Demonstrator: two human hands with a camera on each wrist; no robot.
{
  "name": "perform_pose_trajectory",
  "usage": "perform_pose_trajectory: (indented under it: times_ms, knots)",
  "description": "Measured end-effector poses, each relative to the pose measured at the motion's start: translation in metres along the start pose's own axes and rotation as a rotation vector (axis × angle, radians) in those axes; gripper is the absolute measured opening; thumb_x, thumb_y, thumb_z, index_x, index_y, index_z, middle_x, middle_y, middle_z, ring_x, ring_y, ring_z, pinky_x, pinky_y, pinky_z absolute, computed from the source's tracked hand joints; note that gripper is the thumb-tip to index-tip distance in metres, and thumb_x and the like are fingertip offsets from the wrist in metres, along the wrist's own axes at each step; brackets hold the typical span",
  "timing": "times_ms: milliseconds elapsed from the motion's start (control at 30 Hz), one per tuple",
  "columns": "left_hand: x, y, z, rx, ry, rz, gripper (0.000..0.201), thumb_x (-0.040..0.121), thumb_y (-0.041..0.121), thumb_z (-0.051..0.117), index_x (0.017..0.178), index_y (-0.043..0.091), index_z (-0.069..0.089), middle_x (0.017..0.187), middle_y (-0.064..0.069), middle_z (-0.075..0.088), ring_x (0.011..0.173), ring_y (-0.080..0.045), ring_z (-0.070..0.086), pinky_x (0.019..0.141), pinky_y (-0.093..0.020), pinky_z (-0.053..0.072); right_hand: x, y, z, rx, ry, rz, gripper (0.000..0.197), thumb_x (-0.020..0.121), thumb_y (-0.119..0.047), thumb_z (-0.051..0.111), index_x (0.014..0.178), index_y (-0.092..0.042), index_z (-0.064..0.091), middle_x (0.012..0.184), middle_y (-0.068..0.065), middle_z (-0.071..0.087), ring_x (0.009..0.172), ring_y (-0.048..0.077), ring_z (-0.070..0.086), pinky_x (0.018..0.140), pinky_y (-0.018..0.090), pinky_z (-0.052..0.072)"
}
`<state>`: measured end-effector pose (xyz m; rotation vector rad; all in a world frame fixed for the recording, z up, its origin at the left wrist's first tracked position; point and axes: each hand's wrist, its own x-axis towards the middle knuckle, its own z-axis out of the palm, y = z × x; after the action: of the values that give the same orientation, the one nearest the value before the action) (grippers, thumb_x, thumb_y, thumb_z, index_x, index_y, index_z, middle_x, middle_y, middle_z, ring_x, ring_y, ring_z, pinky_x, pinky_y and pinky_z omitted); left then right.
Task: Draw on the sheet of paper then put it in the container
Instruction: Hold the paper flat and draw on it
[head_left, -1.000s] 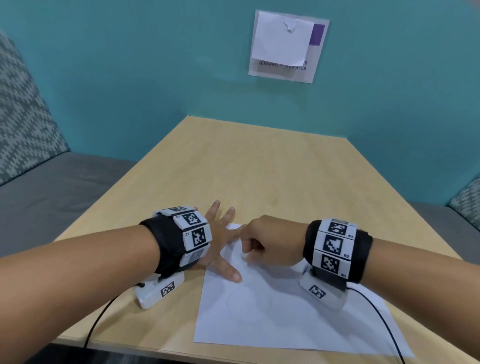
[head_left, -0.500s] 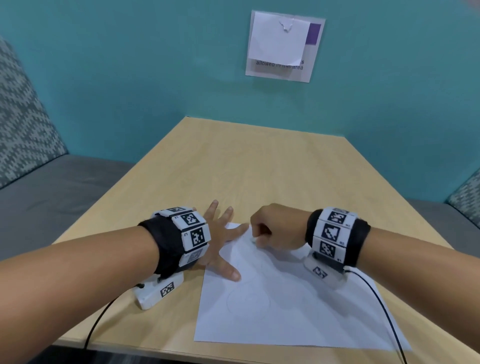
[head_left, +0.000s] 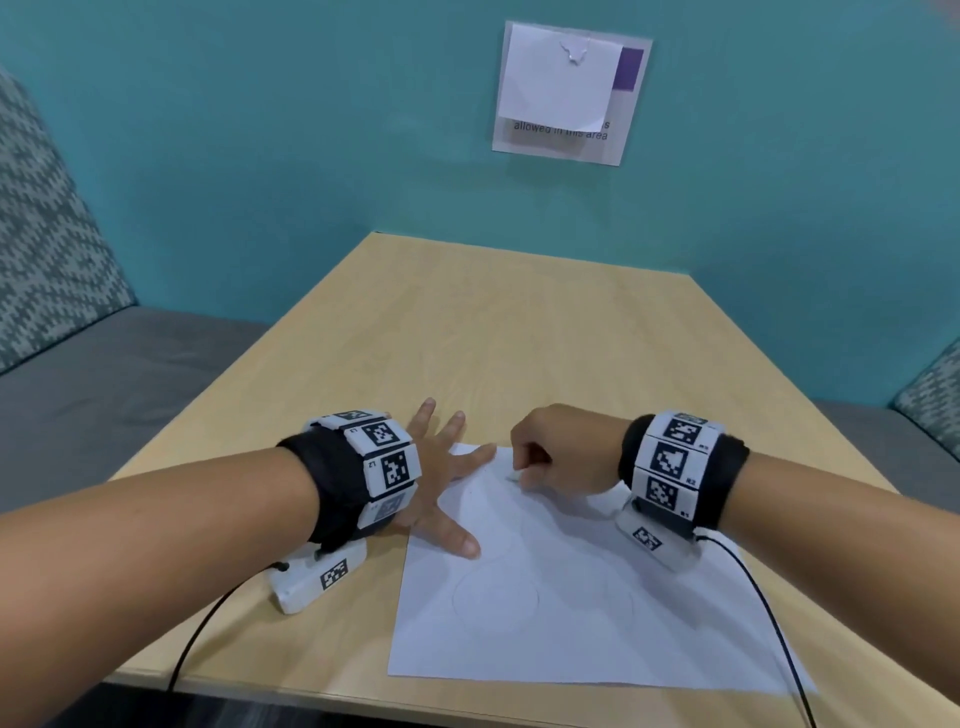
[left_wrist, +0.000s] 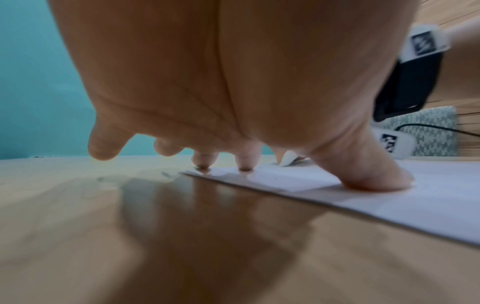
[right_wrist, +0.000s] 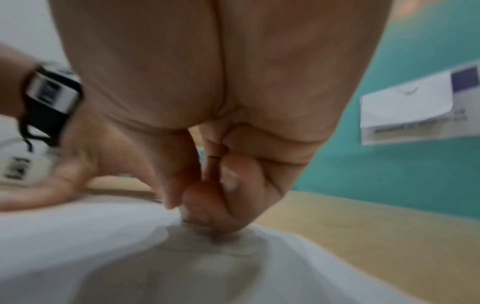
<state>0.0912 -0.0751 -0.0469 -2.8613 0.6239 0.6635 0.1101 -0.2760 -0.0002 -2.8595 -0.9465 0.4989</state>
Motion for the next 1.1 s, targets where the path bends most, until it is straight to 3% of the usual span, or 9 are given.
perform_pose_trajectory:
  times_ms: [33, 167, 300, 433, 600, 733, 867, 1000, 1100]
  knots:
    - [-0.001, 0.001, 0.0, -0.001, -0.001, -0.002, 0.118, 0.069, 0.087, 0.055, 0.152, 0.048, -0.018, 0.164, -0.003, -0.025, 0.142, -0.042, -0.035, 0.11, -0.072, -0.007, 0.0, 0.001, 0.0, -0.002, 0.004, 0.001, 0.014, 0.088, -0.022, 0.061, 0.09, -0.01, 0.066, 0.084, 0.001, 0.064, 0.079, 0.024, 0.059, 0.07, 0.032, 0.049]
    - [0.0, -0.001, 0.001, 0.0, 0.01, 0.001, 0.119, 0.067, 0.088, 0.055, 0.152, 0.047, -0.018, 0.164, -0.004, -0.024, 0.142, -0.043, -0.034, 0.11, -0.074, -0.004, -0.008, -0.017, 0.014, -0.034, -0.064, -0.079, 0.024, 0.087, -0.019, 0.059, 0.089, 0.005, 0.064, 0.088, 0.021, 0.067, 0.072, 0.034, 0.052, 0.068, 0.04, 0.049]
    - [-0.001, 0.001, -0.001, -0.004, -0.011, -0.005, 0.117, 0.07, 0.086, 0.056, 0.152, 0.047, -0.018, 0.164, -0.003, -0.026, 0.142, -0.041, -0.036, 0.109, -0.072, -0.009, 0.001, 0.003, -0.001, -0.009, 0.013, 0.025, 0.012, 0.089, -0.023, 0.06, 0.083, -0.013, 0.06, 0.082, 0.002, 0.063, 0.076, 0.02, 0.055, 0.068, 0.031, 0.046]
    - [-0.001, 0.0, 0.0, -0.026, 0.01, 0.003, 0.117, 0.07, 0.086, 0.056, 0.153, 0.047, -0.016, 0.164, -0.004, -0.024, 0.142, -0.041, -0.035, 0.109, -0.071, -0.009, -0.004, -0.016, 0.013, -0.007, -0.059, -0.069, 0.022, 0.086, -0.019, 0.058, 0.084, 0.003, 0.063, 0.083, 0.019, 0.067, 0.065, 0.017, 0.048, 0.066, 0.04, 0.049]
    - [0.001, 0.0, 0.001, -0.015, -0.005, -0.008, 0.116, 0.069, 0.087, 0.055, 0.152, 0.049, -0.017, 0.164, -0.002, -0.026, 0.141, -0.041, -0.037, 0.109, -0.071, -0.01, 0.0, -0.005, 0.002, 0.002, 0.031, 0.004, 0.011, 0.089, -0.021, 0.06, 0.084, -0.01, 0.061, 0.077, 0.0, 0.061, 0.074, 0.019, 0.055, 0.065, 0.029, 0.045]
    - [-0.002, 0.001, 0.002, -0.023, 0.029, 0.017, 0.112, 0.073, 0.084, 0.056, 0.154, 0.048, -0.013, 0.164, -0.006, -0.023, 0.142, -0.042, -0.035, 0.11, -0.069, -0.01, -0.01, -0.033, 0.018, 0.006, -0.057, -0.134, 0.023, 0.087, -0.014, 0.057, 0.082, 0.008, 0.061, 0.077, 0.023, 0.064, 0.06, 0.02, 0.044, 0.057, 0.03, 0.039]
    - [-0.001, -0.001, 0.003, -0.011, 0.027, 0.013, 0.116, 0.068, 0.088, 0.054, 0.151, 0.05, -0.018, 0.164, -0.005, -0.024, 0.142, -0.043, -0.035, 0.109, -0.072, -0.009, -0.002, -0.018, 0.003, 0.004, 0.005, -0.035, 0.017, 0.089, -0.02, 0.06, 0.086, -0.004, 0.063, 0.082, 0.008, 0.067, 0.072, 0.022, 0.057, 0.07, 0.035, 0.049]
    - [-0.004, 0.002, 0.0, -0.013, 0.024, 0.014, 0.111, 0.074, 0.082, 0.056, 0.154, 0.047, -0.013, 0.164, -0.008, -0.023, 0.142, -0.043, -0.035, 0.11, -0.068, -0.012, -0.009, -0.036, 0.017, 0.023, -0.05, -0.129, 0.023, 0.085, -0.014, 0.058, 0.078, 0.007, 0.06, 0.067, 0.017, 0.058, 0.058, 0.022, 0.042, 0.056, 0.032, 0.038]
    - [-0.002, 0.004, -0.001, -0.001, 0.017, -0.007, 0.114, 0.073, 0.086, 0.052, 0.153, 0.045, -0.016, 0.164, -0.005, -0.026, 0.142, -0.041, -0.036, 0.11, -0.07, -0.01, -0.005, -0.025, 0.009, 0.036, -0.008, -0.073, 0.015, 0.088, -0.021, 0.061, 0.084, -0.007, 0.064, 0.082, 0.008, 0.067, 0.066, 0.019, 0.054, 0.06, 0.026, 0.044]
